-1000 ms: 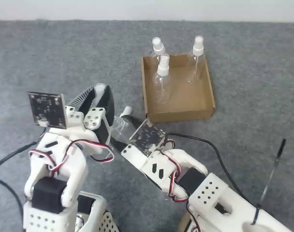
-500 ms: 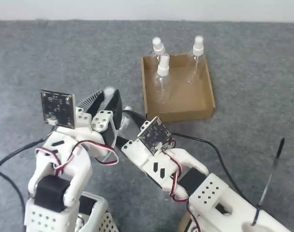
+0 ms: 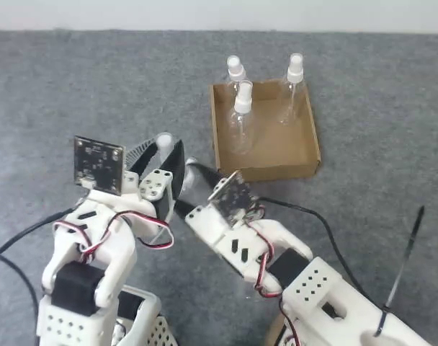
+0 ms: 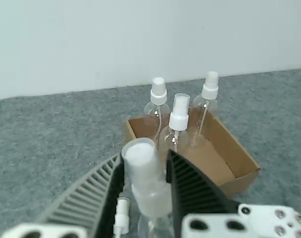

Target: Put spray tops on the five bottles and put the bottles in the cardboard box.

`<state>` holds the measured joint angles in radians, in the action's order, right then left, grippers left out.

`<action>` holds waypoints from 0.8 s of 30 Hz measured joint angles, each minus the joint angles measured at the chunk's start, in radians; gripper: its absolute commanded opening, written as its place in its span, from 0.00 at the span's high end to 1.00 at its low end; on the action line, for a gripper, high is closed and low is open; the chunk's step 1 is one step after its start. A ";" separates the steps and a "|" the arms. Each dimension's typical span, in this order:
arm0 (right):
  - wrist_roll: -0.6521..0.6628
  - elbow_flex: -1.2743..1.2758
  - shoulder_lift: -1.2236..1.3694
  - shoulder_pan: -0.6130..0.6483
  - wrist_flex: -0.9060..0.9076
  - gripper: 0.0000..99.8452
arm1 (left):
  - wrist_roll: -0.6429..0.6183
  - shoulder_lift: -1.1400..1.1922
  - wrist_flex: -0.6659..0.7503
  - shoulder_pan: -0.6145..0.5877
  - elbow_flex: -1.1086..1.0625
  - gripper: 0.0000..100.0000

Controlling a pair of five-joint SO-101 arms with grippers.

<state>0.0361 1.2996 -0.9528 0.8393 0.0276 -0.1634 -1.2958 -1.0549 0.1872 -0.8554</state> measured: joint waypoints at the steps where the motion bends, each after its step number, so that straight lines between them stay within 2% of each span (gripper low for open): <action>1: 0.000 0.000 0.000 -0.003 0.000 0.99 | 0.002 0.006 0.000 0.000 0.015 0.81; 8: 0.000 0.000 0.000 -0.002 0.000 0.99 | 0.006 -0.003 -0.028 -0.095 0.166 0.82; 14: 0.000 0.000 0.000 -0.002 0.000 0.99 | 0.006 0.066 -0.015 -0.176 0.199 0.82; 19: 0.000 0.000 0.000 -0.002 0.000 0.99 | 0.002 0.216 -0.015 -0.175 0.198 0.84; 24: 0.000 0.000 0.000 -0.002 0.000 0.99 | 0.031 0.232 -0.020 -0.175 0.199 0.86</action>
<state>0.0361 1.2996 -0.9528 0.8378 0.0276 -0.1327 -1.0641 -1.0748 0.0123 -0.6559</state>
